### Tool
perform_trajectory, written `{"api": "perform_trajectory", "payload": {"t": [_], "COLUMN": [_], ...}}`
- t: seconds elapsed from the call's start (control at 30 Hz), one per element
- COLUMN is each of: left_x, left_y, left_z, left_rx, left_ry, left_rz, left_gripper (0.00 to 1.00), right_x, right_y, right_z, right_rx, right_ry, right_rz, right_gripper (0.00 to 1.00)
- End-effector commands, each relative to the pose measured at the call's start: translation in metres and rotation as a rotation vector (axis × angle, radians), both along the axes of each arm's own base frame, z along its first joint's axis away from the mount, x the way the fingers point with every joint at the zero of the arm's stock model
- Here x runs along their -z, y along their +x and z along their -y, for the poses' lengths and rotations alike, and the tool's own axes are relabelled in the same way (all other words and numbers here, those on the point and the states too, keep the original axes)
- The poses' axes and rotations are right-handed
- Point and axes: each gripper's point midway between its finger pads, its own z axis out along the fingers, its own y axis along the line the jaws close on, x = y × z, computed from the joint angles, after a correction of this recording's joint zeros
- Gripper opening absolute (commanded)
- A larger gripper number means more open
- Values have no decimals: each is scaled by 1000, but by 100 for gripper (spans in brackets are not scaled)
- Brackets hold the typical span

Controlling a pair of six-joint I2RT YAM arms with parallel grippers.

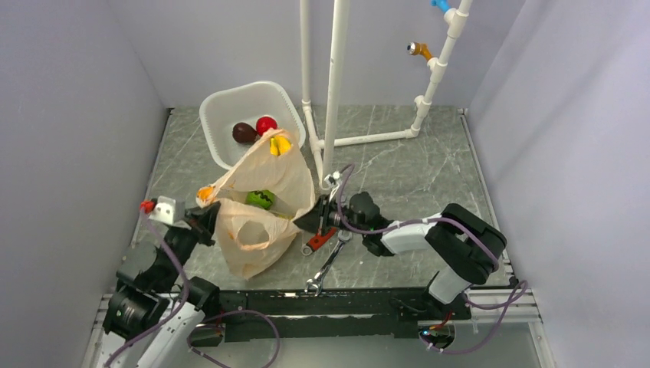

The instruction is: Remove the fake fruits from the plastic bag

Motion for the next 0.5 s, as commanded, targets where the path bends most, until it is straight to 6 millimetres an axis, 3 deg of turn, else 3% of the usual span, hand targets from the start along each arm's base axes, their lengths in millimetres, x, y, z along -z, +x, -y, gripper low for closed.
{"api": "perform_trajectory", "payload": {"t": [0.0, 0.03, 0.23, 0.37, 0.47], "left_x": [33, 36, 43, 32, 3], "left_y": [-27, -33, -75, -103, -120], "left_z": [4, 7, -4, -13, -18], "left_rx": [40, 60, 39, 50, 84], "left_ry": [-141, -174, -259, -251, -226], "left_rz": [-142, -164, -360, -388, -355], "left_gripper": [0, 3, 57, 85, 98], "right_x": [-13, -7, 32, 34, 20], "right_y": [-30, -36, -51, -57, -58], "right_z": [-8, -7, 11, 27, 38], "right_rx": [-41, -39, -17, -4, 10], "right_ry": [-8, -42, -281, -384, -467], "right_rz": [202, 219, 312, 342, 342], "right_gripper": [3, 4, 30, 45, 55]}}
